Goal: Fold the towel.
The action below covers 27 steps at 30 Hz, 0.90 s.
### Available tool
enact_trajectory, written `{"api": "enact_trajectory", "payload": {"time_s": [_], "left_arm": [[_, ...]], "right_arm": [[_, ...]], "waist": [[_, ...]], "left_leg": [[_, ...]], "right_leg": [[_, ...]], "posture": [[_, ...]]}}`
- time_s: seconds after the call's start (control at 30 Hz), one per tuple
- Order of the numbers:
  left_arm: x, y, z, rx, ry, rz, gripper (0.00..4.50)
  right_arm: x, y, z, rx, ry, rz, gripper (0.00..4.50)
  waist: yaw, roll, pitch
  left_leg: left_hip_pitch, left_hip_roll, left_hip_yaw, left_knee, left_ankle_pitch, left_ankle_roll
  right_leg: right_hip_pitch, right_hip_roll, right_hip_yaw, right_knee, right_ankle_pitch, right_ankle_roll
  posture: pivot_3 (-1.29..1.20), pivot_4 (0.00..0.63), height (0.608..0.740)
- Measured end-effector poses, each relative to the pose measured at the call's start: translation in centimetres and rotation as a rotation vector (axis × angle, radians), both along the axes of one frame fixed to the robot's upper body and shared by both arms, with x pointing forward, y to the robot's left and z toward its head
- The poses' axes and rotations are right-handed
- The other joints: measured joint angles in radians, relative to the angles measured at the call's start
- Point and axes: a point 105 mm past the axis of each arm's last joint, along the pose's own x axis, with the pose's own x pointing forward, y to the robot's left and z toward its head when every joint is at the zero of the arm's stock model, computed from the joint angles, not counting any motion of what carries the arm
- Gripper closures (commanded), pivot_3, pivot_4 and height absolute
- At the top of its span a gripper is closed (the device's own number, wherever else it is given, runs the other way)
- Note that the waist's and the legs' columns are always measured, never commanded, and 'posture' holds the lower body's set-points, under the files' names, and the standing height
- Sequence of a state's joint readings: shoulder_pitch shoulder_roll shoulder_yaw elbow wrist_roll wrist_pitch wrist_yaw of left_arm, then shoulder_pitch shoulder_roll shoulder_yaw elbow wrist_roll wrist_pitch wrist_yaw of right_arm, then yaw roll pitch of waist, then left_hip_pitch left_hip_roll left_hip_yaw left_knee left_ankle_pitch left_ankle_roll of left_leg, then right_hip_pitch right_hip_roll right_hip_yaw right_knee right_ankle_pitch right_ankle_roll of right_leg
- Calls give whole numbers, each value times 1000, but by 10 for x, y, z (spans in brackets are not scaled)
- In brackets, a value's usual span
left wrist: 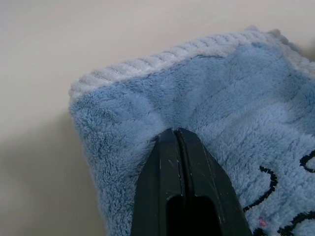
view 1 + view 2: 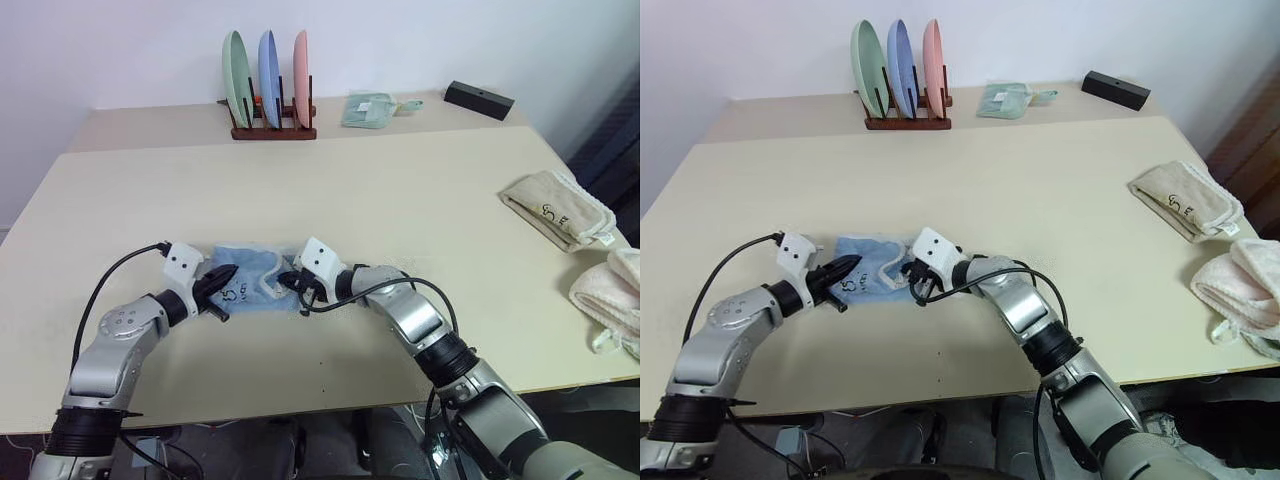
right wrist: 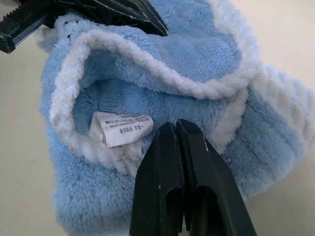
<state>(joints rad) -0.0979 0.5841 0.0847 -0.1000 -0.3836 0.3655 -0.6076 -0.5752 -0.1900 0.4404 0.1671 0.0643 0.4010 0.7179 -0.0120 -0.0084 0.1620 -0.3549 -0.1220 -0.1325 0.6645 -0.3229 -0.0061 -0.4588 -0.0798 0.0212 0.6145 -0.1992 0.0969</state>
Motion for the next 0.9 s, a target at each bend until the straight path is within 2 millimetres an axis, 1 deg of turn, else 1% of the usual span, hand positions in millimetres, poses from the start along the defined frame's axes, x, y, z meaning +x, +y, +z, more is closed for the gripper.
{"api": "enact_trajectory", "payload": {"time_s": [0.03,0.1,0.13,0.17,0.23,0.3,0.33,0.37,0.5,0.63,0.77,0.9], "left_arm": [[-1,2,1,-18,-5,11,4500],[-2,6,7,-69,-20,33,4500],[-3,9,11,-91,-26,42,4500],[-4,16,20,-123,-49,67,4500],[-5,25,35,-141,-94,97,4500],[-7,31,49,-124,-144,107,4500],[-9,33,54,-107,-158,107,4500],[-11,34,56,-94,-164,103,4500],[-17,26,49,-66,-138,57,4500],[-18,21,48,-53,-137,40,4500],[-18,14,45,-49,-130,15,4500],[-19,11,47,-51,-136,6,4500]], "right_arm": [[0,-4,3,7,-2,-5,4227],[2,-15,12,22,3,-15,3612],[2,-20,17,34,10,-24,3156],[2,-27,28,80,38,-50,2590],[2,-35,43,147,83,-92,1701],[1,-42,50,204,163,-142,742],[0,-45,50,228,217,-169,120],[-2,-46,47,249,274,-190,49],[-7,-46,38,328,493,-247,49],[-9,-40,33,360,649,-273,49],[-6,-36,32,380,715,-286,49],[-2,-23,20,364,785,-301,49]], "waist": [[0,0,0],[0,0,0],[0,0,0],[1,-1,1],[-1,0,1],[0,0,1],[0,0,1],[1,0,1],[1,0,1],[1,0,1],[-1,0,1],[-4,0,1]], "left_leg": [[-1,0,0,0,0,0],[-1,0,0,0,0,0],[-2,0,0,0,0,0],[-2,0,-1,0,0,0],[-2,0,-1,0,0,0],[-2,1,-1,0,0,0],[-2,1,-1,0,0,0],[-2,1,0,0,0,0],[-2,1,0,0,0,0],[-2,1,0,0,0,0],[-2,0,0,0,0,0],[-2,1,0,0,0,0]], "right_leg": [[-1,0,0,0,0,0],[-1,0,0,0,0,0],[-2,0,0,0,0,0],[-2,0,0,0,0,0],[-2,0,0,0,0,0],[-2,0,0,0,0,0],[-1,0,0,0,0,0],[-1,0,0,0,0,0],[-1,0,0,0,0,0],[-1,0,0,0,0,0],[-2,0,0,0,0,0],[-2,0,0,0,0,0]], "posture": [[0,150,733],[0,150,733],[0,150,733],[0,150,733],[0,150,733],[0,150,733],[0,150,733],[0,150,733],[0,150,733],[0,150,733],[0,150,733],[0,150,733]]}}
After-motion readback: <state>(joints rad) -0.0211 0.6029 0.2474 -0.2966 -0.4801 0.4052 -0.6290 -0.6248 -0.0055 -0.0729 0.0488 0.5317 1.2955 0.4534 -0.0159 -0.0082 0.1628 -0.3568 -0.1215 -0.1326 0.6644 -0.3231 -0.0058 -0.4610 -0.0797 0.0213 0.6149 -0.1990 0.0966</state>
